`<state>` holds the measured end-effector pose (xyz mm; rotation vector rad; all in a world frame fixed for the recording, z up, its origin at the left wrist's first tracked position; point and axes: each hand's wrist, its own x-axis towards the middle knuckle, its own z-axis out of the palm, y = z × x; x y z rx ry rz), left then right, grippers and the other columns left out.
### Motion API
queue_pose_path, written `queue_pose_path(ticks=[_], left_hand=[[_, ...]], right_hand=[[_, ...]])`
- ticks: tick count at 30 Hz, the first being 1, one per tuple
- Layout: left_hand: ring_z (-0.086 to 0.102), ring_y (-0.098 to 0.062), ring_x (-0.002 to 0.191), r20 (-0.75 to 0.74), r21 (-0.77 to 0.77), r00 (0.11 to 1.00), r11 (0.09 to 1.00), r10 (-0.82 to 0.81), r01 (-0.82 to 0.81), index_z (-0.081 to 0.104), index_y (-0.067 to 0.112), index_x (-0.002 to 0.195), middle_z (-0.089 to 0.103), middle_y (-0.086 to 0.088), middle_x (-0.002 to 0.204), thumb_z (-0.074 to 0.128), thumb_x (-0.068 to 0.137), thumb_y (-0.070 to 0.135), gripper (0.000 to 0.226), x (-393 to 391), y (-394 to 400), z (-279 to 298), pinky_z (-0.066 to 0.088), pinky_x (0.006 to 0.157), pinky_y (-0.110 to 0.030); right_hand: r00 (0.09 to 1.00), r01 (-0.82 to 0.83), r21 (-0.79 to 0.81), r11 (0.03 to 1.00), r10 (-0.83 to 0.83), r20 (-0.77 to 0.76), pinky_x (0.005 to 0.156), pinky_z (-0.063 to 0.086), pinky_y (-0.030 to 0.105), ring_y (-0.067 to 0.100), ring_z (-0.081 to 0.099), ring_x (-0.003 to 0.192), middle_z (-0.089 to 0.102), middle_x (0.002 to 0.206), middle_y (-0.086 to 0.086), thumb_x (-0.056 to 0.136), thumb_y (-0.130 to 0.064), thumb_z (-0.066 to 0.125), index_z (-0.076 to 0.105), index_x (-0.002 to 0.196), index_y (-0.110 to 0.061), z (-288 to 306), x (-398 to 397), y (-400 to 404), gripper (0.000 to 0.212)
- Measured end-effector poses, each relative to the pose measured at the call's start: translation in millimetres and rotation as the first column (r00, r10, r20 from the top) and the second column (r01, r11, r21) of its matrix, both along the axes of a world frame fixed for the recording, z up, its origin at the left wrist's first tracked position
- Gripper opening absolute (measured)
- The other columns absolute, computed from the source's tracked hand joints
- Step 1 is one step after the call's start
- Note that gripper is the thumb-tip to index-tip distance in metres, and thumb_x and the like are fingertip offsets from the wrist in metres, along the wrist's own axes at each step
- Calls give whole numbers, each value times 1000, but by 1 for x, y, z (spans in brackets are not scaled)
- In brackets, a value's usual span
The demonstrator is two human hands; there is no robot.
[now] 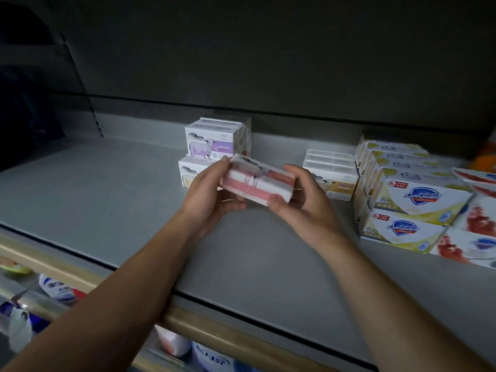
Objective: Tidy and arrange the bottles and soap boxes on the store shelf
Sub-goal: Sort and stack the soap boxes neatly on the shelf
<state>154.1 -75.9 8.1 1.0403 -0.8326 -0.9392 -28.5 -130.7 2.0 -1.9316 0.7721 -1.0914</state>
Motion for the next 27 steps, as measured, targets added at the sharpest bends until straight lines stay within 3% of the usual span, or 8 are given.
queue_pose_path(ticks=[3, 6, 10, 14, 16, 19, 23, 27], left_hand=[[58, -18, 56, 100, -29, 994, 998, -49, 52, 63, 18, 76, 58, -5, 66, 63, 76, 55, 37, -1, 5, -2, 53, 51, -33], [55, -22, 48, 395, -1, 918, 999, 43, -46, 55, 12, 77, 58, -6, 55, 59, 72, 65, 53, -8, 7, -5, 50, 50, -32], [51, -21, 40, 537, -27, 831, 987, 146, -156, 52, -1, 77, 57, -4, 47, 53, 72, 70, 71, -9, 6, -6, 47, 46, -28], [55, -21, 45, 463, -26, 880, 994, 103, -103, 56, 9, 80, 61, -4, 54, 54, 71, 70, 62, -7, 10, -5, 50, 48, -30], [58, -23, 52, 310, 2, 951, 1000, 2, -3, 62, 14, 92, 65, -7, 68, 53, 70, 73, 63, -8, 11, -5, 53, 52, -35], [63, -25, 58, 146, 45, 982, 992, -121, 115, 64, 20, 114, 69, -10, 87, 55, 70, 73, 70, -9, 11, -4, 54, 54, -34], [72, -25, 71, 129, 24, 982, 990, -141, 139, 69, 36, 96, 74, -4, 94, 58, 82, 60, 30, -8, 14, -4, 55, 53, -32], [73, -25, 89, -26, 46, 992, 991, -126, 128, 70, 23, 103, 75, 1, 98, 61, 83, 56, 39, -9, 13, -2, 58, 63, -39]], right_hand=[[987, 111, 179, 978, -130, 99, 73, 58, 35, 19, 73, 76, 73, 84, -5, 77, -57, 58, 65, 95, -28, 7, 1, 2, 35], [968, 196, 434, 879, -245, 59, 48, 52, 27, 19, 68, 52, 70, 62, 2, 71, -71, 43, 71, 78, -25, 13, -4, 1, 55], [987, 158, 511, 845, -158, -43, 41, 44, 22, 13, 59, 43, 66, 56, 5, 71, -74, 33, 75, 64, -29, 14, -10, 1, 62], [985, 105, 528, 843, -162, 63, 44, 42, 24, 14, 56, 43, 67, 65, 3, 67, -60, 50, 72, 73, -24, 15, -6, 3, 43], [966, 69, 480, 875, -178, 186, 51, 45, 27, 15, 60, 53, 67, 78, 4, 64, -40, 57, 67, 80, -23, 17, -6, 1, 26], [980, 101, 233, 967, -137, 145, 68, 48, 21, 3, 64, 79, 69, 92, -14, 60, -32, 59, 67, 101, -39, 16, -13, 0, 42], [997, 52, -89, 995, -56, -53, 88, 53, 29, 2, 62, 105, 59, 121, -21, 72, -13, 62, 54, 123, -51, 12, -12, 6, 63], [995, 26, -201, 979, -45, -89, 109, 42, 37, 7, 47, 130, 45, 138, -18, 81, 5, 65, 35, 142, -45, 12, -8, 8, 84]])
